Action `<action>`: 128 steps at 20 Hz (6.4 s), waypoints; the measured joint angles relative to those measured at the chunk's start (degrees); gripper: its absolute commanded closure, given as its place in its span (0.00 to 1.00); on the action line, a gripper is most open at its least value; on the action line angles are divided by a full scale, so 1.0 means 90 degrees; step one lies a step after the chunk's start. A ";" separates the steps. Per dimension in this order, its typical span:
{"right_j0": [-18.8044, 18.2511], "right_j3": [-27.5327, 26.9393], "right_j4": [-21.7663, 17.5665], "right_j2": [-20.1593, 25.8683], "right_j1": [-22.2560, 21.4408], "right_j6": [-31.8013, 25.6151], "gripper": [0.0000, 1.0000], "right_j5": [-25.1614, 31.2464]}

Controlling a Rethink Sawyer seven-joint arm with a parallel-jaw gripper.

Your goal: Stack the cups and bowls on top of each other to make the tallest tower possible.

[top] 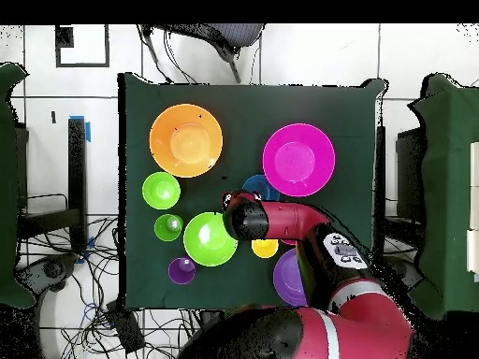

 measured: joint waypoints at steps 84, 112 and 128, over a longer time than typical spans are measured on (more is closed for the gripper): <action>-0.0541 0.0130 -0.1015 -0.0086 -0.1198 0.0000 1.00 0.1686; -0.1898 0.0211 -0.1382 0.1059 -0.0818 -0.0001 1.00 0.2539; -0.1400 0.0105 -0.3206 0.0986 -0.0528 -0.0001 1.00 0.2853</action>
